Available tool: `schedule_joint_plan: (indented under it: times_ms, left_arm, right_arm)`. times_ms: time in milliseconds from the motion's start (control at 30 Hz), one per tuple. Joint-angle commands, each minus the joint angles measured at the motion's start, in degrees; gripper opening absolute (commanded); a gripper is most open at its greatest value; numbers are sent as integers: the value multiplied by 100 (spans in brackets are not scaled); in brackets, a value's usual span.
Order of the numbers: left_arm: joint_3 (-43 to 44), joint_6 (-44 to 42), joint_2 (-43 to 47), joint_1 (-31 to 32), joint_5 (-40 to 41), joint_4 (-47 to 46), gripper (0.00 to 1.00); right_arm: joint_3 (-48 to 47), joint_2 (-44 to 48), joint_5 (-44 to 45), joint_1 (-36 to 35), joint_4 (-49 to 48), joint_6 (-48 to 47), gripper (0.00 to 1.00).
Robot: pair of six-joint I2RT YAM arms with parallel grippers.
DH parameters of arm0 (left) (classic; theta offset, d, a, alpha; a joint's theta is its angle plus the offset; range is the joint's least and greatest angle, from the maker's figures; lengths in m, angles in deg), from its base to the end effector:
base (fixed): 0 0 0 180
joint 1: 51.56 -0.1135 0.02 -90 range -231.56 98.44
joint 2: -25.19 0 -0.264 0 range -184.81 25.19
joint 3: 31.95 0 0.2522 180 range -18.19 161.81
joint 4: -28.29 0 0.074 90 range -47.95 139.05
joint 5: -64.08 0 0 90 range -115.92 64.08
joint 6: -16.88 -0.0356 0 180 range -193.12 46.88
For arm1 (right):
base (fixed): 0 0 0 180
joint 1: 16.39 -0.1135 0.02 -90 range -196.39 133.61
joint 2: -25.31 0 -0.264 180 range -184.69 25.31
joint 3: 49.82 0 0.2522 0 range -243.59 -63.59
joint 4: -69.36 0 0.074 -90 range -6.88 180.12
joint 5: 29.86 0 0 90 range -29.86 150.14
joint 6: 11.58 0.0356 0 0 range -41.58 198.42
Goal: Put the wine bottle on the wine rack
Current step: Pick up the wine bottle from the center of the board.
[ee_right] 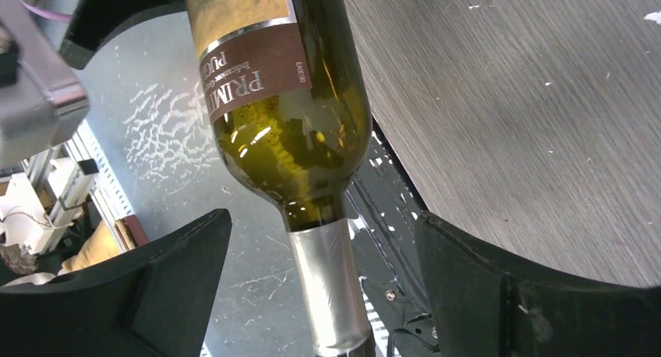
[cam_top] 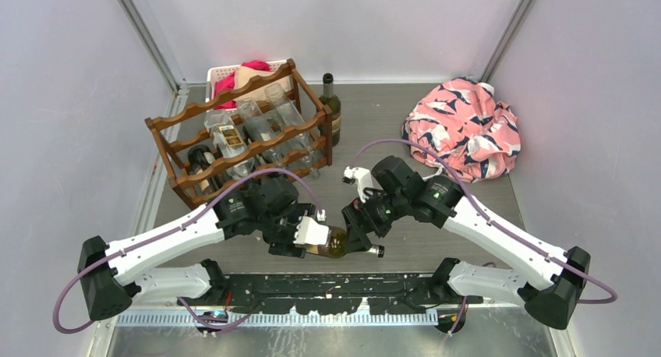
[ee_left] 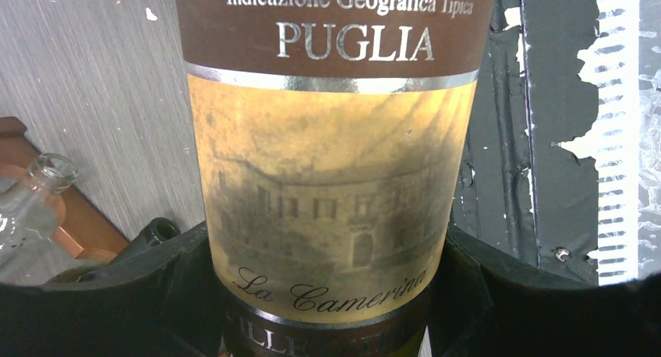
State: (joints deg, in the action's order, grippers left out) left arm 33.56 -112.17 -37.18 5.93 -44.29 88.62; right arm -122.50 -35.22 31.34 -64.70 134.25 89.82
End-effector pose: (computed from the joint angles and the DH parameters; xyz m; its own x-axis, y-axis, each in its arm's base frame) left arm 0.1022 -0.1813 0.2706 0.2112 0.7810 -0.5877 0.9774 -0.1622 0.1357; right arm 0.1205 0.1610 0.3127 -0.6866 -0.5105 -0.5177 -0.7270 0.4753 0.4955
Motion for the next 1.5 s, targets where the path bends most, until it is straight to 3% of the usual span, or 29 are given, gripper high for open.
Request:
schedule_joint_plan:
  times_ms: [0, 167, 567, 933, 1167, 1233, 1367, 1467]
  left_arm:
    - [391, -108, 251, -23, -109, -248, 0]
    - [423, -129, 218, -19, -132, -242, 0]
    - [385, -94, 245, -74, -214, -315, 0]
    - [372, -70, 227, -115, -284, -365, 0]
    - [389, -60, 208, -130, -303, -359, 0]
    - [387, -62, 208, -133, -320, -369, 0]
    - [387, -39, 191, -138, -332, -413, 0]
    - [369, 17, 187, -139, -309, -479, 0]
  right_arm:
    - [256, 160, 301, -268, -603, 467, 90]
    - [551, 288, 394, -525, -952, 580, 87]
    - [876, 629, 441, -725, -1259, 560, 67]
    - [951, 552, 441, -781, -1250, 602, 65]
    - [965, 535, 426, -812, -1238, 587, 56]
    - [969, 579, 450, -819, -1242, 590, 46]
    - [969, 667, 405, -828, -1272, 621, 13]
    - [968, 738, 449, -820, -1250, 687, 2]
